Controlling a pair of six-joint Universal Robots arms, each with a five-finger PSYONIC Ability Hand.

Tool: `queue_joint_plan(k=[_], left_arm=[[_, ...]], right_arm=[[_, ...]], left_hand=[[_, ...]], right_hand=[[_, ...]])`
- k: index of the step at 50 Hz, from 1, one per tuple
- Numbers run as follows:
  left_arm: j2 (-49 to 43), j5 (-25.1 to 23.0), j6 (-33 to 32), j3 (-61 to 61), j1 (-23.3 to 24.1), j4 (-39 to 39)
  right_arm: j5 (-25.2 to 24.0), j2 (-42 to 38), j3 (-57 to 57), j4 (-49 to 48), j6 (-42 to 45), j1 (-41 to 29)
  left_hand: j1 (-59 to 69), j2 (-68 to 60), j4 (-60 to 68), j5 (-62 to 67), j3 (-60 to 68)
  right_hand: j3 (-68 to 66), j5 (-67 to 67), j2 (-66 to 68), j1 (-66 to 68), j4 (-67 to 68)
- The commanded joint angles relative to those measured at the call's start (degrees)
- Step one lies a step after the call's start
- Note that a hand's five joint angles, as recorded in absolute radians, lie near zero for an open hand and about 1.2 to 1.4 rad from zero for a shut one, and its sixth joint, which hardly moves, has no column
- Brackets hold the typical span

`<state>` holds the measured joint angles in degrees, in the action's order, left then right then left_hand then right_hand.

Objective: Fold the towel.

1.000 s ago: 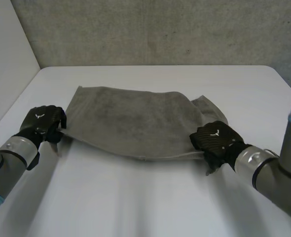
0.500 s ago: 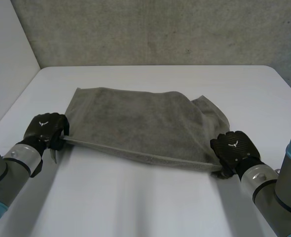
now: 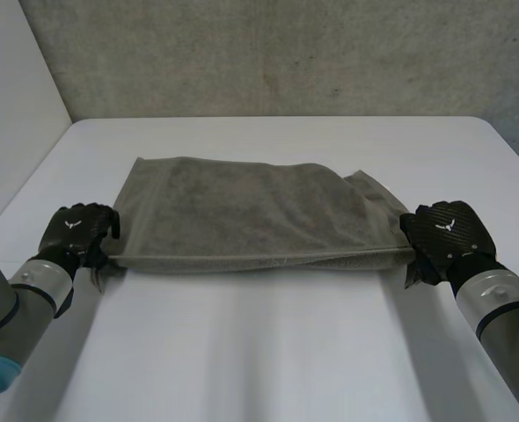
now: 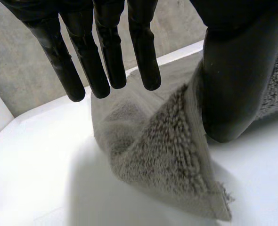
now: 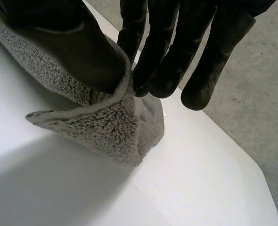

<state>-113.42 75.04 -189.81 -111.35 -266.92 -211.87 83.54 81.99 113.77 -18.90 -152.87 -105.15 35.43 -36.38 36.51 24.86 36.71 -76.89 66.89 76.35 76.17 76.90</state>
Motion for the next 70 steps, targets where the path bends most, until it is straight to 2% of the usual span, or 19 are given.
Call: queue_joint_plan(k=[1, 8, 10, 11, 12, 14, 21, 27, 30, 32, 35, 37, 38, 40, 45, 57, 62, 64, 70], left_arm=[[-0.8, 0.5, -2.7, 0.0, 0.0, 0.8], [0.0, 2.8, -6.6, -0.8, 0.1, 0.8], [0.3, 5.3, -6.8, -0.8, 0.4, 0.8], [0.3, 5.3, -6.8, -0.8, 0.4, 0.8], [0.6, 6.1, -6.6, -0.8, 0.7, 0.8], [1.0, 6.5, -6.3, -0.8, 0.8, 0.9], [3.3, 6.1, -6.4, -1.7, 1.2, 2.5], [11.2, 4.2, -3.6, 1.5, 1.5, 7.4], [18.1, 4.2, -0.3, 5.6, 1.6, 10.7], [21.9, 4.1, 2.0, 8.4, 1.7, 12.8], [28.2, 3.8, 6.7, 16.1, 1.9, 16.9], [31.7, 3.0, 10.8, 24.7, 1.8, 22.2], [31.7, 3.0, 10.8, 24.8, 1.8, 22.2], [32.3, 2.7, 12.2, 28.9, 1.8, 25.3], [26.9, 3.1, 14.1, 40.3, 2.0, 33.6], [5.4, 6.1, 13.6, 48.6, 2.9, 34.9], [-3.6, 8.2, 13.6, 56.1, 3.7, 34.7], [-7.9, 9.4, 13.7, 63.3, 4.1, 34.7], [-9.6, 12.4, 14.2, 74.1, 4.7, 34.6]], right_arm=[[-0.2, -0.6, -0.2, 0.0, 0.6, 0.1], [-0.3, -0.7, -0.7, -1.0, 0.7, 2.3], [-0.5, -0.4, -0.7, -1.1, 0.9, 3.4], [-0.5, -0.4, -0.7, -1.1, 0.9, 3.4], [-0.6, -0.4, -0.8, -1.1, 1.2, 3.5], [-0.5, -0.3, -0.9, -0.8, 1.6, 3.5], [-0.7, -0.7, -2.1, -0.2, 3.4, 3.3], [-1.5, 2.3, -8.8, 5.4, 5.2, 3.5], [-3.1, 7.5, -16.9, 14.3, 6.4, 3.4], [-4.9, 10.2, -28.2, 24.4, 6.7, 3.4], [-5.5, 10.2, -35.0, 29.3, 6.6, 3.6], [-5.8, 9.9, -48.6, 37.7, 6.5, 4.0], [-5.8, 9.9, -48.6, 37.7, 6.5, 4.0], [-5.5, 7.0, -59.9, 44.6, 6.5, 4.9], [-5.3, -2.1, -70.7, 51.9, 6.7, 4.8], [-1.5, -17.8, -77.6, 55.9, 7.7, 4.0], [2.0, -24.9, -85.7, 50.0, 7.8, 0.6], [5.4, -29.3, -93.3, 42.9, 7.8, -0.8], [8.8, -32.9, -104.0, 35.1, 8.1, -0.8]], left_hand=[[0.2, 0.8, -0.9, 0.8, -1.1], [7.1, -6.1, 6.0, 7.6, 5.8], [27.5, -26.5, 26.4, 28.1, 26.2], [27.6, -26.6, 26.5, 28.2, 26.3], [40.6, -39.6, 39.5, 41.2, 39.3], [44.5, -43.6, 43.4, 45.1, 43.2], [44.6, -43.6, 43.5, 45.1, 43.3], [44.6, -43.6, 43.5, 45.1, 43.3], [44.6, -43.6, 43.5, 45.1, 43.3], [44.6, -43.6, 43.5, 45.1, 43.3], [44.6, -43.6, 43.5, 45.1, 43.3], [44.6, -43.6, 43.5, 45.1, 43.3], [44.6, -43.6, 43.5, 45.1, 43.3], [44.6, -43.6, 43.5, 45.1, 43.3], [44.6, -43.6, 43.5, 45.1, 43.3], [44.6, -43.6, 43.5, 45.1, 43.3], [44.6, -43.6, 43.5, 45.1, 43.3], [44.6, -43.6, 43.5, 45.1, 43.3], [44.6, -43.6, 43.5, 45.1, 43.3]], right_hand=[[-3.1, 3.1, 3.7, 3.8, 3.1], [-3.1, 3.1, 3.7, 3.8, 3.1], [-3.1, 3.1, 3.7, 3.8, 3.1], [-3.1, 3.1, 3.7, 3.8, 3.1], [-3.1, 3.1, 3.7, 3.8, 3.1], [-3.1, 3.1, 3.7, 3.8, 3.1], [-3.1, 3.1, 3.7, 3.8, 3.1], [-3.1, 3.1, 3.7, 3.8, 3.1], [-3.1, 3.1, 3.7, 3.8, 3.1], [-3.1, 3.1, 3.7, 3.8, 3.1], [-3.1, 3.1, 3.7, 3.8, 3.1], [-3.1, 3.1, 3.7, 3.8, 3.1], [-3.1, 3.1, 3.7, 3.8, 3.1], [-3.1, 3.1, 3.7, 3.8, 3.1], [-3.1, 3.1, 3.7, 3.8, 3.1], [-3.1, 3.1, 3.7, 3.8, 3.1], [-3.1, 3.1, 3.7, 3.8, 3.1], [-3.1, 3.1, 3.7, 3.8, 3.1], [-3.1, 3.1, 3.7, 3.8, 3.1]])
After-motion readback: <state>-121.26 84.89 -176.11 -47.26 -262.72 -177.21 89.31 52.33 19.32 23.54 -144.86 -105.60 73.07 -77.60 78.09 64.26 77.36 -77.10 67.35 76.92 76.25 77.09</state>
